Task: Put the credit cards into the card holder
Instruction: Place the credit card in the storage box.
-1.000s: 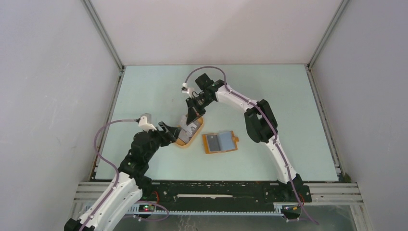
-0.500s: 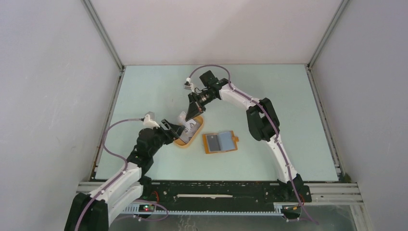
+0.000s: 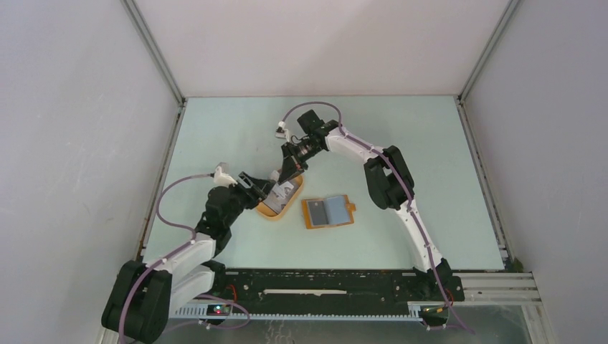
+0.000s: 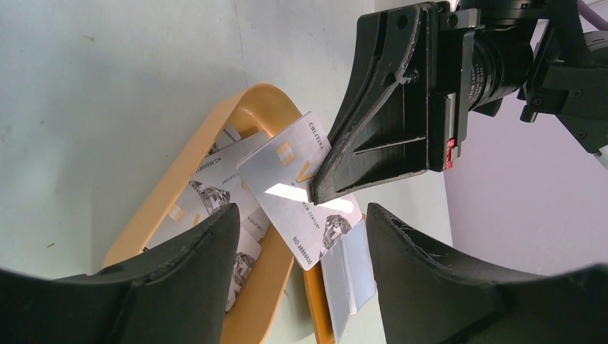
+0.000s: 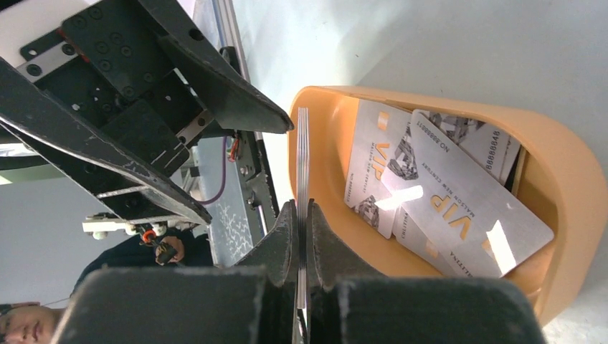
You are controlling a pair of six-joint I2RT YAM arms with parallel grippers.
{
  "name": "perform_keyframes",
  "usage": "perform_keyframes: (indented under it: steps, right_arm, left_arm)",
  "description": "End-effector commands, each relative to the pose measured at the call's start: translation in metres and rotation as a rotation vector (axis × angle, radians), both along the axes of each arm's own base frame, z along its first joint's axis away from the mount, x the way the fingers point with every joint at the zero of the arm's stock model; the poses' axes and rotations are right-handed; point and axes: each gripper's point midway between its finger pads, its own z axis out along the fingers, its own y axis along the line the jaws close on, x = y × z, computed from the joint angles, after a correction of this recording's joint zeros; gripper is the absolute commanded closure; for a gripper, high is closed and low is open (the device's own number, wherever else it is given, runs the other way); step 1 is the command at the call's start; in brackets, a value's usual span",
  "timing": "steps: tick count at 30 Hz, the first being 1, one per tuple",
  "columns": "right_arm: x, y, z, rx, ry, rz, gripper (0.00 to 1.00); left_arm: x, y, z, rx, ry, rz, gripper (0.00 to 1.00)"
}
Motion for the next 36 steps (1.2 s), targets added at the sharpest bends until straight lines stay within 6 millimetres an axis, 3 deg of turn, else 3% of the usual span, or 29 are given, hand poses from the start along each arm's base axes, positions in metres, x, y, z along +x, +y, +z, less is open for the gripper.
perform_keyframes:
  steps: [1,7,15,25,31,36]
  right_arm:
    - [0.005,0.0,-0.005,-0.029,-0.055,0.001,0.99]
    - [-0.001,0.002,-0.014,-0.062,-0.077,0.021,0.98]
    - [-0.003,0.008,-0.026,-0.093,-0.077,0.017,0.96]
    - [-0.006,0.012,-0.034,-0.113,-0.068,0.022,0.84]
    - [-0.008,0.013,-0.036,-0.106,-0.039,0.023,0.72]
    - [-0.007,0.012,-0.034,-0.105,-0.044,0.022,0.68]
  left_arm:
    - [0.0,-0.001,0.0,-0.034,-0.008,-0.004,0.31]
    - [-0.001,-0.004,-0.007,-0.05,0.026,-0.011,0.38]
    - [-0.001,-0.002,-0.021,-0.035,0.067,-0.002,0.39]
    - [0.001,0.001,-0.044,0.009,0.135,0.013,0.45]
    - [0.002,0.0,-0.048,0.014,0.145,0.006,0.46]
    - [0.001,0.001,-0.05,0.019,0.145,0.01,0.46]
